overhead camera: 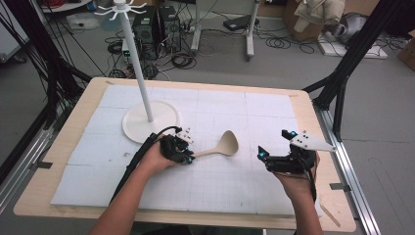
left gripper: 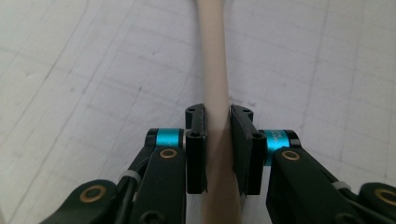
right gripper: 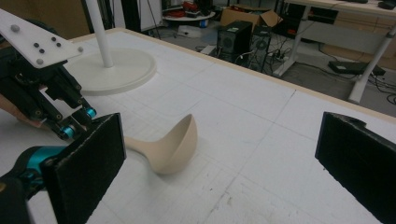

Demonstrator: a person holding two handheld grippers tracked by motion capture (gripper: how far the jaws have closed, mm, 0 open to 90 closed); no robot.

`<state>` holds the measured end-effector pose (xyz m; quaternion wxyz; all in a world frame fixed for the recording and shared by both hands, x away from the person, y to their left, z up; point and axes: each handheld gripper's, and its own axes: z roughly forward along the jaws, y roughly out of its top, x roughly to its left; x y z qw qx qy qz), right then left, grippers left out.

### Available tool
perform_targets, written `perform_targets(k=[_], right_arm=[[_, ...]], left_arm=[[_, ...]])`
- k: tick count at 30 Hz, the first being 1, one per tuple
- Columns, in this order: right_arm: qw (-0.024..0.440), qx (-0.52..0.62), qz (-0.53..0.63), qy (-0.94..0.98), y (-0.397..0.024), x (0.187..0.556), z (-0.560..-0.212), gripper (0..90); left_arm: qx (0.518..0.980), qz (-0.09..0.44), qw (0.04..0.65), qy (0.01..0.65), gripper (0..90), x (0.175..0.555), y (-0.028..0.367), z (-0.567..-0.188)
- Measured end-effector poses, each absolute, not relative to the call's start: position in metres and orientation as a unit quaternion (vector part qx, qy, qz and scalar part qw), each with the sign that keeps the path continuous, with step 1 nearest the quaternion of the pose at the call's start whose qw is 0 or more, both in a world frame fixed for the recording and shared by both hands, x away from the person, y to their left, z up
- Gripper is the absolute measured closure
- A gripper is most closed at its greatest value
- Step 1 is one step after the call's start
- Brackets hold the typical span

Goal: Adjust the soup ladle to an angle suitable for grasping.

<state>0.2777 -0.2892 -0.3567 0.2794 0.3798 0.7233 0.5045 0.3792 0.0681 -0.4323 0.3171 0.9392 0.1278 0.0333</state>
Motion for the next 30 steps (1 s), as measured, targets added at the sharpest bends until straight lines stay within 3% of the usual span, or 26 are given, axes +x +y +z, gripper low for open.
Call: perform_targets(k=[8,14,22,30], right_arm=[[0.283,0.383,0.501,0.722,-0.288,0.271,-0.356,0.7],[0.287,0.382,0.500,0.722,-0.289,0.268,-0.354,0.6],[0.283,0.381,0.504,0.722,-0.286,0.272,-0.355,0.7],[0.282,0.375,0.503,0.726,-0.286,0.278,-0.354,0.7]], left_arm=[[0.947,0.035,0.312,0.064,76.2,0.374,0.031,-0.430],[0.945,0.024,0.320,0.062,75.8,0.373,0.021,-0.433],[0.933,-0.003,0.342,0.112,47.7,0.376,0.044,-0.429],[0.908,-0.008,0.398,0.134,41.7,0.373,0.088,-0.415]])
